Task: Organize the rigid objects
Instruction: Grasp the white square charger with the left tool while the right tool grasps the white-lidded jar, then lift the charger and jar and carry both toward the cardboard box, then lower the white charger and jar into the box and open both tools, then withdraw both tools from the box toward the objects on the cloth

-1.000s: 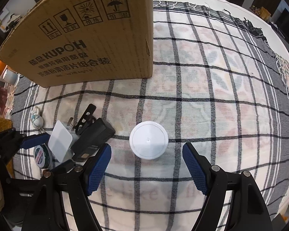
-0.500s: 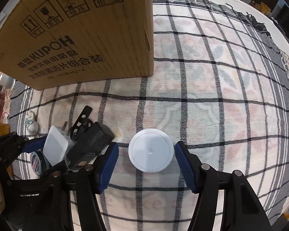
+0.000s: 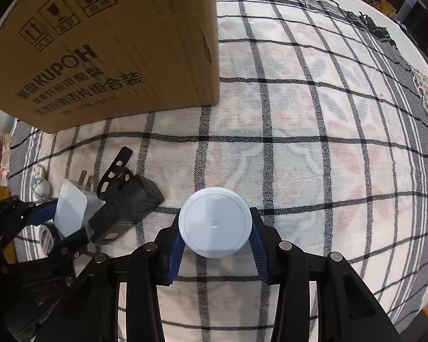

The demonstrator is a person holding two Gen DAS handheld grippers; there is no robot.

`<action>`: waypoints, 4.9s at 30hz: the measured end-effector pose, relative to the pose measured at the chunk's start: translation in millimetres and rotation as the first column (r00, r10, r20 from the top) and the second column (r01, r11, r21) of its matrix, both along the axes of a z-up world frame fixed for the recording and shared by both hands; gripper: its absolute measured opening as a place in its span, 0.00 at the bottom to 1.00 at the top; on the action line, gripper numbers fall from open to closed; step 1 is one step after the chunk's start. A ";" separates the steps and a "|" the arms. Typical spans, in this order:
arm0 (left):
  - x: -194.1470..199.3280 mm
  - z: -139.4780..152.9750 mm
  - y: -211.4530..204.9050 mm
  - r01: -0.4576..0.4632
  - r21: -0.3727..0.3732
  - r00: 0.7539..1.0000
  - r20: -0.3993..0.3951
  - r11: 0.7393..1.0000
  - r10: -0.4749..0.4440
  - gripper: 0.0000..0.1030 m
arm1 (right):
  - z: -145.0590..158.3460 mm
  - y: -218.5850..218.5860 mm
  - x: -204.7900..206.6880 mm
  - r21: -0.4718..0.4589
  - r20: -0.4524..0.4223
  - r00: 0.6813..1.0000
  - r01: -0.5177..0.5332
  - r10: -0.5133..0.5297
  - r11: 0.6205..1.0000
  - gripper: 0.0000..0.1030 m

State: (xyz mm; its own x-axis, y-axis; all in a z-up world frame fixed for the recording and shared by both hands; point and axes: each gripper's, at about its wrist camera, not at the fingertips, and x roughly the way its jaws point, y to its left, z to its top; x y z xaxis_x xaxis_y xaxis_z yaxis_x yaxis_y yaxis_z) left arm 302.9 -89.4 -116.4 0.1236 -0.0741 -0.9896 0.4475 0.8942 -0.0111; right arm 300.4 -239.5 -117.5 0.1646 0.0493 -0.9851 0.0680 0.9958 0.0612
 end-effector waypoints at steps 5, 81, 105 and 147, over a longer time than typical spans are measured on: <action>-4.4 4.5 14.5 -0.024 -0.020 1.000 0.016 1.000 0.024 0.42 | 9.7 13.0 -11.0 -0.017 0.024 0.999 -0.025 0.026 1.000 0.41; 8.6 218.9 63.2 -0.089 -0.279 0.879 0.429 0.956 0.207 0.42 | 216.9 64.2 3.1 0.051 0.443 0.892 -0.127 0.092 0.991 0.41; 94.1 194.4 58.1 -0.157 -0.230 0.916 0.330 0.960 0.229 0.42 | 194.7 56.8 87.5 0.021 0.349 0.930 -0.131 0.116 0.991 0.41; 97.3 174.8 47.6 -0.196 -0.141 0.918 0.321 0.970 0.233 0.43 | 161.2 51.2 96.3 -0.009 0.270 0.952 -0.144 0.141 0.990 0.43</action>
